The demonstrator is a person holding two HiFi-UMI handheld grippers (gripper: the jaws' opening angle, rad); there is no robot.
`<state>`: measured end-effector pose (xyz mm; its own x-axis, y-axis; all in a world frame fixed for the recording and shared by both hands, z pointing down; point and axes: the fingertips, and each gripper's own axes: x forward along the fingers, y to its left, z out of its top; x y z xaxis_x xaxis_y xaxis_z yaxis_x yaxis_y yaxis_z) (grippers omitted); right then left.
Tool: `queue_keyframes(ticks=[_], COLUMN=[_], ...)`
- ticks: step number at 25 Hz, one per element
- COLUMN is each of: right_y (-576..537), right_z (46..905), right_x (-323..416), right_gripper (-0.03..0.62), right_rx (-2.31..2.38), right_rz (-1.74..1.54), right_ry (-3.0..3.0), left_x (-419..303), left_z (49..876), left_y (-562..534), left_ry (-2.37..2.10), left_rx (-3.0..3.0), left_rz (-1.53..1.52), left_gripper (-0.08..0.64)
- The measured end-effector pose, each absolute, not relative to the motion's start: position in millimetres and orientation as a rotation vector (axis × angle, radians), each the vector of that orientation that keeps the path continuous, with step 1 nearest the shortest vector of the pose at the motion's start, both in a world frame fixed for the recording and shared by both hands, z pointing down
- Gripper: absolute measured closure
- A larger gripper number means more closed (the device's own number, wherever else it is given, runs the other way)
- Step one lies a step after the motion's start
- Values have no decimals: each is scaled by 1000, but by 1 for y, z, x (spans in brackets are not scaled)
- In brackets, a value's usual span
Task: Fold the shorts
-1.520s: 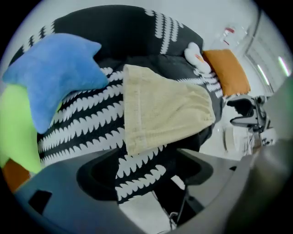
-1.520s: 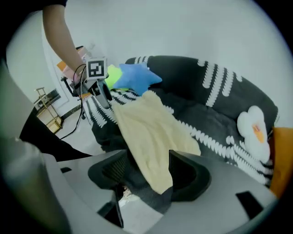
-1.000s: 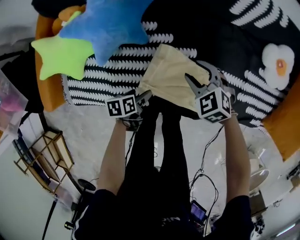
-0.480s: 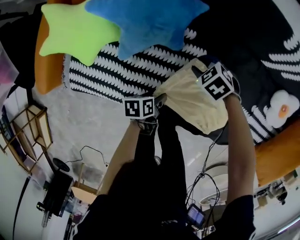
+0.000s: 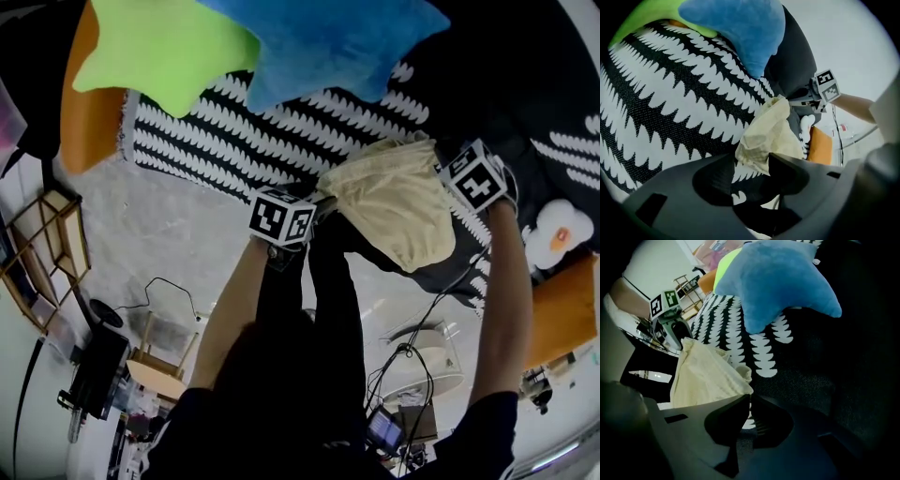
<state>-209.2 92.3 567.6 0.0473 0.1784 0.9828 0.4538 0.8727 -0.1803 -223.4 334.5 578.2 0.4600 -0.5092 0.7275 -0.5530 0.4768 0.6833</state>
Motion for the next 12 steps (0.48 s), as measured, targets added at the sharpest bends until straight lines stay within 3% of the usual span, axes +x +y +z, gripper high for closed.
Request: queue_keyframes(ticks=[2, 5, 6, 9, 12], right_y=[89, 100, 106, 123, 139], right_z=[570, 555, 548, 546, 566], right_x=[-214, -241, -251, -260, -248], right_gripper=[556, 397, 378, 340, 259], right_rx=[-530, -604, -653, -879, -1079], right_rz=[-269, -253, -275, -527, -786], right_ry=[-1538, -1657, -1687, -1567, -1276], left_x=[-224, -221, -221, -227, -229], left_z=[577, 583, 588, 600, 602], left_y=[331, 328, 328, 333, 336], left_ry=[-1153, -1144, -1150, -1199, -1232], left_rx=[1160, 1110, 1074, 962, 932], left_rz=[24, 1, 5, 51, 106], left_gripper=[337, 337, 340, 431, 446])
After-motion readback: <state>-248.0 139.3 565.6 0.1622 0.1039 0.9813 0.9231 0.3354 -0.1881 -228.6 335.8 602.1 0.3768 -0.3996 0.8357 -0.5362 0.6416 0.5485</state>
